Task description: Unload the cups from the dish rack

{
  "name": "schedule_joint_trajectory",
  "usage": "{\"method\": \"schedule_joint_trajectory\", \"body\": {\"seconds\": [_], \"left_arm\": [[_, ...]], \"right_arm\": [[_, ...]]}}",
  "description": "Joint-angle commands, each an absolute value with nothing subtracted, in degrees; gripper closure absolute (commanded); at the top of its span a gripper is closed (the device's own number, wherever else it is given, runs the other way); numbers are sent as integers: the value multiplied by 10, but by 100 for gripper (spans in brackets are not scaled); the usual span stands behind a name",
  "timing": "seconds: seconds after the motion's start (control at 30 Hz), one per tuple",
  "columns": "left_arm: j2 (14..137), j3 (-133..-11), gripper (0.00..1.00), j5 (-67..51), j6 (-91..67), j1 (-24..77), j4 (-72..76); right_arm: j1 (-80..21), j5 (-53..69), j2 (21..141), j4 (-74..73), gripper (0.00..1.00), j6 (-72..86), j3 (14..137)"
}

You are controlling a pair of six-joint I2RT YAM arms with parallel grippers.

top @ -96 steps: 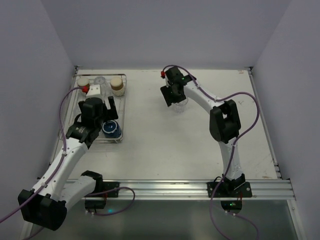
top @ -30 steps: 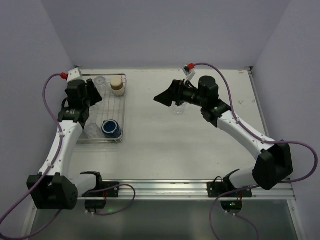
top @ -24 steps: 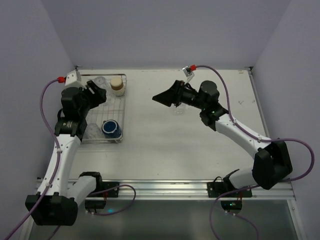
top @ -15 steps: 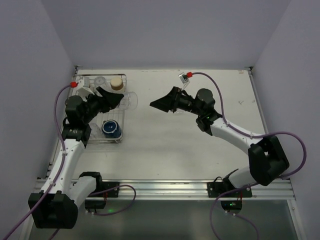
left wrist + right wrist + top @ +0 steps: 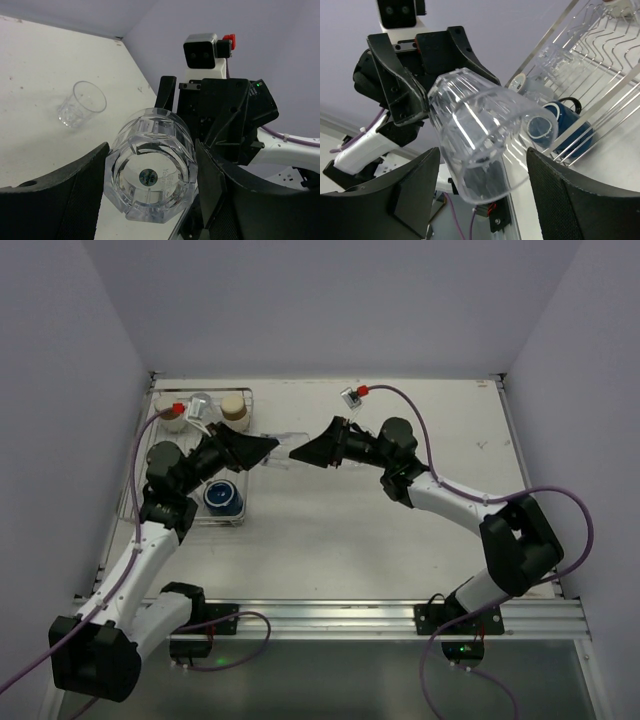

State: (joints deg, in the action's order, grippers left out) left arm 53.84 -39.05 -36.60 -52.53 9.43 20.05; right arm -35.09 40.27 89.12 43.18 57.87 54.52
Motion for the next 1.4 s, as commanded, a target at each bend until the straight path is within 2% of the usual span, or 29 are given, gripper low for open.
{"method": "schedule_joint_trajectory", "body": {"seconds": [0.0,0.03,0.07,0.13,0.17,0.23,0.27,0.33,0.37,0.4,0.47,0.53,0.57,0.73,0.87,0.93,1.17,1.37], "left_arm": [[543,-385,97,-368,-551,116,263],[546,-383,97,-366,-551,120,267],[548,-382,97,-366,-553,123,273],[550,-381,96,-364,-553,127,275],[550,-380,91,-362,-549,127,276],[548,-385,79,-358,-538,128,266],[548,-391,66,-352,-516,128,228],[546,-415,50,-339,-484,128,188],[543,-424,36,-331,-447,128,137],[538,-437,29,-320,-426,128,109],[529,-467,17,-281,-370,128,37],[516,-484,13,-249,-327,128,2],[510,-487,9,-239,-313,128,-37],[473,-480,7,-208,-239,128,-112],[453,-466,6,-170,-192,128,-163],[441,-456,5,-149,-178,128,-171],[420,-420,4,-127,-159,128,-165],[411,-420,4,-131,-160,136,-168]], "right_arm": [[-357,426,892,503,30,590,577],[-357,428,897,511,33,603,577],[-358,431,901,523,44,611,574],[-358,438,913,561,54,638,570],[-358,439,916,581,64,646,565],[-357,431,918,586,75,652,559],[-358,426,912,571,85,648,556],[-356,414,903,534,94,616,557],[-354,410,891,475,97,600,566],[-353,404,884,438,100,580,570],[-352,369,868,309,100,507,596],[-352,339,850,217,100,418,620],[-350,304,847,117,100,387,654],[-335,144,850,-145,100,203,763],[-327,31,909,-350,100,121,906],[-326,-38,942,-399,100,90,950],[-306,-105,1070,-541,100,41,1117],[-298,-85,1137,-584,100,16,1196]]}}
